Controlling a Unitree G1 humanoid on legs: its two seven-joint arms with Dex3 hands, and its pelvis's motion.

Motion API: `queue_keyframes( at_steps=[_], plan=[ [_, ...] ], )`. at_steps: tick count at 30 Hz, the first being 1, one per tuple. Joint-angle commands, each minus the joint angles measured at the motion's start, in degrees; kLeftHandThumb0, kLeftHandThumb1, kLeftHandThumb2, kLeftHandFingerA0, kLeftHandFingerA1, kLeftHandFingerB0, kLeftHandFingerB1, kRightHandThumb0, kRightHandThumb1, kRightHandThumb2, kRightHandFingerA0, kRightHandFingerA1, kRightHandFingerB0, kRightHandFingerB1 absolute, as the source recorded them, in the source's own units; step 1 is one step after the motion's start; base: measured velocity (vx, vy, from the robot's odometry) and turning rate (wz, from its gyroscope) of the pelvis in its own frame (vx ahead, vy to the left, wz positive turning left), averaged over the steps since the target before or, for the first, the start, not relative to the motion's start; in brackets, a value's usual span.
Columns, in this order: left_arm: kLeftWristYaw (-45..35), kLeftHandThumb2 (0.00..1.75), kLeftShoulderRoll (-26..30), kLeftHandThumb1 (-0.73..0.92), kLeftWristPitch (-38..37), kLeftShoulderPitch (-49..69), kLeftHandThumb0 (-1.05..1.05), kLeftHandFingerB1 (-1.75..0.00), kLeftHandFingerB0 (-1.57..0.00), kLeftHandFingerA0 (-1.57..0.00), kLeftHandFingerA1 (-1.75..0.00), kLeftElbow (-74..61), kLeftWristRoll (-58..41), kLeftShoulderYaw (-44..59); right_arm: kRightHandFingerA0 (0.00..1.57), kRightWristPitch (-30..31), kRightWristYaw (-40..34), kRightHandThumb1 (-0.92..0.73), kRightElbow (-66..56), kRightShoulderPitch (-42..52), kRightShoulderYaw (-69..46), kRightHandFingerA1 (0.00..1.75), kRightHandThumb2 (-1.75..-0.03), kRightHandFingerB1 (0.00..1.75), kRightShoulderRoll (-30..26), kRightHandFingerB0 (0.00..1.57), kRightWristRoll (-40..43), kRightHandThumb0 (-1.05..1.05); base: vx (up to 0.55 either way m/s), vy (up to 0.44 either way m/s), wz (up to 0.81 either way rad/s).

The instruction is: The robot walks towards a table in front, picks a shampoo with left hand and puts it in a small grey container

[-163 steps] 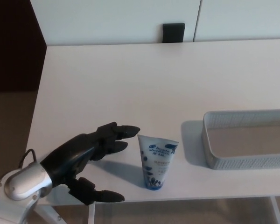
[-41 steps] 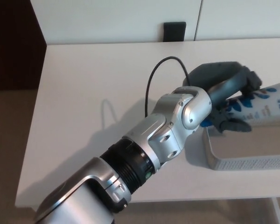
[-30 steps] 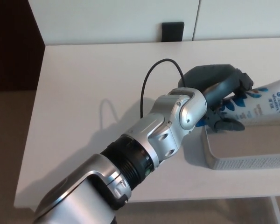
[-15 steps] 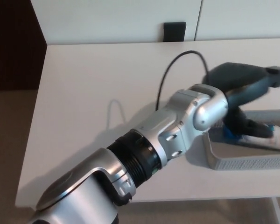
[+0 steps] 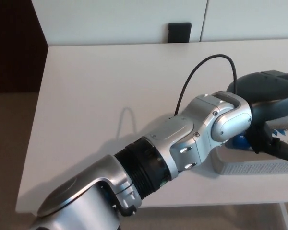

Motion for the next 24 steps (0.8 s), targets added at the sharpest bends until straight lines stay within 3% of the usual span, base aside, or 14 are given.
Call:
queue_keyframes(
  at_steps=[1, 2, 3, 6, 7, 9, 13, 14, 19, 20, 21, 22, 23, 24],
  plan=[
    [-3.6, 0.99, 3.4, 0.59, 0.3, 2.0, -1.05, -0.21, 0.0, 0.0, 0.0, -6.1, -0.3, 3.0, 0.66, 0.2, -0.2, -0.7, 0.5, -0.2, -0.5, 0.47, -0.61, 0.41, -0.2, 0.54, 0.4, -0.39, 0.0, 0.0, 0.0],
    [-5.5, 0.64, 7.4, 0.65, 0.0, 4.4, -1.05, -0.04, 0.0, 0.0, 0.0, -13.6, -1.2, 5.4, 0.66, 0.0, 0.0, -0.7, 0.5, 0.4, -1.0, 0.47, -0.61, 0.41, -0.4, 0.54, 0.8, -0.38, 0.0, 0.0, 0.0],
    [-7.5, 0.63, 9.5, 0.66, 0.6, 5.4, -1.05, -0.03, 0.0, 0.0, 0.0, -17.8, -1.7, 6.6, 0.67, -0.1, -0.1, -0.7, 0.6, 0.5, -1.1, 0.48, -0.61, 0.41, -0.4, 0.54, 0.8, -0.39, 0.0, 0.0, 0.0],
    [-11.3, 0.64, 13.9, 0.66, 2.2, 7.8, -1.05, -0.07, 0.0, 0.0, 0.0, -28.3, -3.3, 9.8, 0.67, -0.2, 0.4, -0.7, 0.5, -0.1, -1.5, 0.5, -0.61, 0.41, -1.8, 0.54, 0.8, -0.39, 0.0, 0.0, 0.0],
    [-12.3, 0.82, 15.5, 0.5, 2.1, 9.3, -1.05, -0.17, 0.0, 0.0, -0.03, -32.3, -4.0, 11.0, 0.66, 0.0, 0.5, -0.7, 0.5, -0.2, -1.7, 0.49, -0.62, 0.41, -2.1, 0.54, 1.0, -0.4, 0.0, 0.0, 0.0],
    [-17.1, 0.96, 22.0, 0.51, 3.8, 16.1, -0.95, -0.19, 0.0, 0.0, 0.0, -48.0, -7.9, 15.6, 0.62, 0.7, 0.9, -0.71, 0.6, -0.1, -2.2, 0.47, -0.61, 0.4, -2.2, 0.51, 1.4, -0.4, 0.0, 0.0, 0.0],
    [-19.5, 0.98, 28.7, 0.57, 4.3, 27.1, -1.0, -0.18, 0.0, 0.0, 0.0, -64.1, -13.4, 21.3, 0.61, -0.6, 0.8, -0.7, 1.4, 1.7, -2.3, 0.46, -0.61, 0.4, -3.6, 0.51, 1.1, -0.42, 0.0, 0.0, 0.0],
    [-20.4, 0.97, 31.3, 0.53, 4.2, 31.4, -0.93, -0.25, 0.0, -0.01, -0.09, -69.0, -16.1, 24.6, 0.63, 0.3, 0.4, -0.68, 1.7, 1.6, -3.4, 0.47, -0.6, 0.4, -3.2, 0.52, 2.1, -0.41, 0.0, 0.0, 0.0],
    [-21.8, 0.92, 37.4, 0.5, -1.8, 51.4, -0.85, -0.35, 0.0, -0.08, -0.14, -76.7, -28.0, 41.5, 0.66, 0.4, 0.8, -0.69, 2.2, 1.3, -4.6, 0.5, -0.6, 0.41, -4.2, 0.51, 2.9, -0.37, 0.0, 0.0, 0.0],
    [-21.5, 0.6, 37.5, 0.62, -4.2, 55.5, -0.95, -0.38, -0.06, 0.0, -0.38, -76.1, -29.9, 44.7, 0.64, 0.5, 0.6, -0.69, 2.5, 1.6, -4.7, 0.48, -0.6, 0.4, -4.1, 0.51, 2.9, -0.37, 0.0, 0.0, 0.0],
    [-22.1, 0.94, 36.9, 0.53, -8.0, 64.2, -0.87, -0.42, 0.0, -0.04, -0.27, -74.7, -33.6, 52.2, 0.65, 1.0, 0.3, -0.69, 2.8, 2.0, -4.5, 0.46, -0.61, 0.4, -4.3, 0.53, 2.5, -0.38, 0.0, 0.0, 0.0],
    [-22.4, 0.94, 36.8, 0.53, -9.3, 67.5, -0.87, -0.42, 0.0, -0.04, -0.27, -74.3, -35.0, 55.0, 0.65, 1.1, 0.2, -0.69, 2.9, 2.1, -4.4, 0.46, -0.61, 0.4, -4.4, 0.53, 2.3, -0.38, 0.0, 0.0, 0.0],
    [-22.6, 0.58, 36.5, 0.61, -10.3, 70.2, -0.96, -0.42, -0.09, 0.0, -0.45, -73.4, -36.8, 56.3, 0.64, 0.9, 0.1, -0.69, 3.0, 2.6, -4.6, 0.46, -0.61, 0.4, -4.6, 0.52, 2.4, -0.38, 0.0, 0.0, 0.0],
    [-22.8, 0.91, 36.2, 0.51, -11.7, 74.0, -0.9, -0.47, -0.07, -0.02, -0.35, -72.9, -37.8, 57.9, 0.64, 0.4, 0.0, -0.69, 3.0, 3.3, -4.6, 0.47, -0.6, 0.4, -4.8, 0.53, 2.3, -0.37, 0.0, 0.0, 0.0]
  ],
)
